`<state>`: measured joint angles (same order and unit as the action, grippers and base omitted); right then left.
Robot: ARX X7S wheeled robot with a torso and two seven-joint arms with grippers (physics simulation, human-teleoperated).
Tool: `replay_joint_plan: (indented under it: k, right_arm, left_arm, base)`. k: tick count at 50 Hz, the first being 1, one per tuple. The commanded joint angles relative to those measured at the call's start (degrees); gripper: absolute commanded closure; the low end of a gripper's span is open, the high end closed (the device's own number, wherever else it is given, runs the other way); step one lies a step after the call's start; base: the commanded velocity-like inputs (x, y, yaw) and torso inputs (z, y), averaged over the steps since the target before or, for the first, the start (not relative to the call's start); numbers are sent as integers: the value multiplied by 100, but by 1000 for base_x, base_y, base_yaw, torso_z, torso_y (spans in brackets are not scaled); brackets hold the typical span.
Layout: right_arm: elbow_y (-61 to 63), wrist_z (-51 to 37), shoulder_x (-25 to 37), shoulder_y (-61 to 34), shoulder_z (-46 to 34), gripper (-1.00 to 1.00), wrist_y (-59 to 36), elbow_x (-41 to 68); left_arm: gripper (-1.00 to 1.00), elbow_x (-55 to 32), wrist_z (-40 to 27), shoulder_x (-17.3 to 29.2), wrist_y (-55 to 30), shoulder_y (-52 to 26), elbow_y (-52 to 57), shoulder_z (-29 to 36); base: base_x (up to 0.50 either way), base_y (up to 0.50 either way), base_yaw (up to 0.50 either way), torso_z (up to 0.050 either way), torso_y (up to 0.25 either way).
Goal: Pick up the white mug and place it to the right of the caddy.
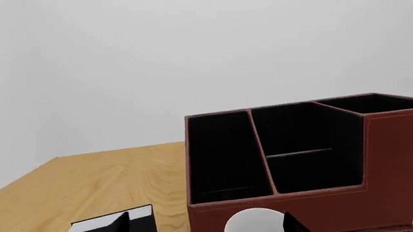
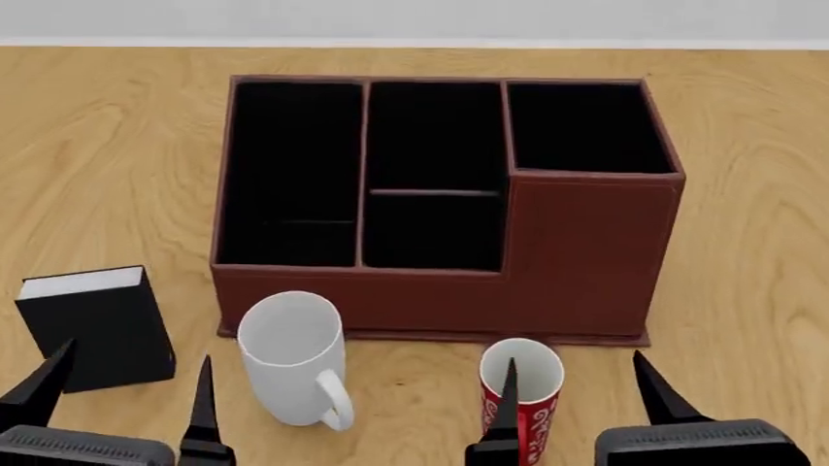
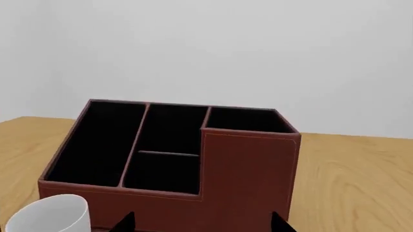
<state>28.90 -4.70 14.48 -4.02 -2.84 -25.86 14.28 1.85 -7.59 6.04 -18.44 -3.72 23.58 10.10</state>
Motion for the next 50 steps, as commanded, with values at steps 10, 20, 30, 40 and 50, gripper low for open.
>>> replay_joint_plan:
  k: [10,20,30,40,50]
  right_arm:
    - [219,-78,78,113,-8,-100,12,50]
    - [210,-88,105,124,-36,-100,72,63]
    - [261,-119,147,144,-37,-100,69,85]
    - [305,-128,181,191,-24,-100,134,121]
    - [330,-129,223,193,-57,-100,117,150]
  left_arm:
    - [-100,-98,-144,142,-58,10,178,93]
    - [-100,-148,-193,197,-67,12,208,127]
    - [-100,-178,-251,249,-81,30,269,160]
    - [-100,-177,-309,300,-104,57,348,214]
    - [-100,-149,-391,364,-295,43,439,249]
  base:
    - [432,-85,0,0,0]
    - [431,-110,0,0,0]
    - [429,-96,0,0,2]
    - [203,-34,0,0,1]
    - [0,0,0,0,0]
